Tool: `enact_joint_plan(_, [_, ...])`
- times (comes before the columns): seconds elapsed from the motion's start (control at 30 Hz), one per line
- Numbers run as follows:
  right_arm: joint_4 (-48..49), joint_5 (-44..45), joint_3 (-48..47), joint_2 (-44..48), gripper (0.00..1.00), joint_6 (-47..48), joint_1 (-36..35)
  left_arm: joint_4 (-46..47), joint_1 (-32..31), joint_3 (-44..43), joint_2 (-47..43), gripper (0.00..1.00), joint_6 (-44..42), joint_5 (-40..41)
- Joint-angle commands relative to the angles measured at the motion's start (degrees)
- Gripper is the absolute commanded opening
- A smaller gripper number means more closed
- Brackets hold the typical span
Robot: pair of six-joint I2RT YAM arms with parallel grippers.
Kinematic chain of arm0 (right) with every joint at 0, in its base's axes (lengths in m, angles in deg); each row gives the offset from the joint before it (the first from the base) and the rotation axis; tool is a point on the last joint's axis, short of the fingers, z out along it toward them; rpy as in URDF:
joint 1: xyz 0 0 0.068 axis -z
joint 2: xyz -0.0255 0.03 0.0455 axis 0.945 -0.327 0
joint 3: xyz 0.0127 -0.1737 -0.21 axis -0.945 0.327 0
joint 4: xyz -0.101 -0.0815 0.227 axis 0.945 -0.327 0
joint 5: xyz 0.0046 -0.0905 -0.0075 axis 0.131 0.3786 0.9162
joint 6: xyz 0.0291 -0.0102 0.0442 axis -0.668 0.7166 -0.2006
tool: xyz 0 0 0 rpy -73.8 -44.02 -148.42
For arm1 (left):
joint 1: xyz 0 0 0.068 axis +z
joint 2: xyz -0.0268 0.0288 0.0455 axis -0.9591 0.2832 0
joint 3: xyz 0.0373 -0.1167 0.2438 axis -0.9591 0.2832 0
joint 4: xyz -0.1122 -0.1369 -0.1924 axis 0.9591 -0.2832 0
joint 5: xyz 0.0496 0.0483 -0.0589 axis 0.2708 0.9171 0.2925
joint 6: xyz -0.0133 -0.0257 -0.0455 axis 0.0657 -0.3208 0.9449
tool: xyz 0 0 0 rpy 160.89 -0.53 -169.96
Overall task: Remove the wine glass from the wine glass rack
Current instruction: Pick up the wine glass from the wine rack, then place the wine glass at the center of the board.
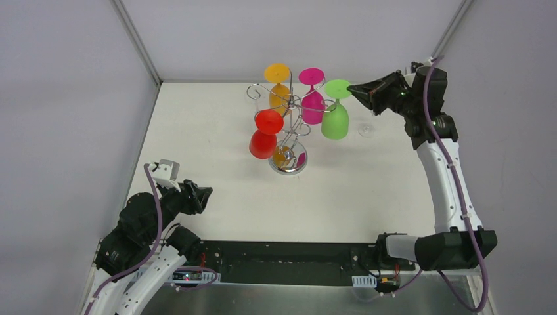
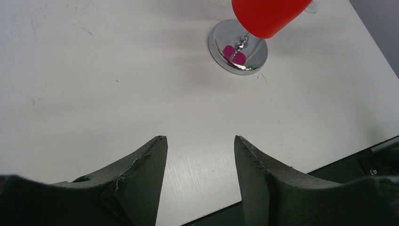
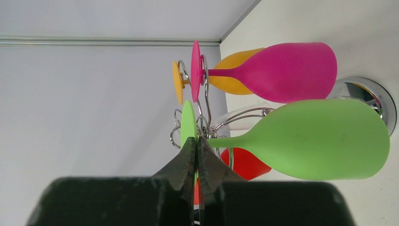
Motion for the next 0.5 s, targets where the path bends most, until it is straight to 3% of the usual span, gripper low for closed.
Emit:
enact_joint_plan(0.0, [0.6, -1.8, 1.6, 4.6, 0.00, 0.7, 2.1, 0.2, -0.4, -0.2, 1.1, 0.56, 0.8, 0.1])
enact_joint_plan(0.47, [-5.8, -3.8, 7.5, 15.8, 0.00, 6.8, 4.8, 0.1, -0.4, -1.4, 1.8, 0.71, 2.4, -0.2])
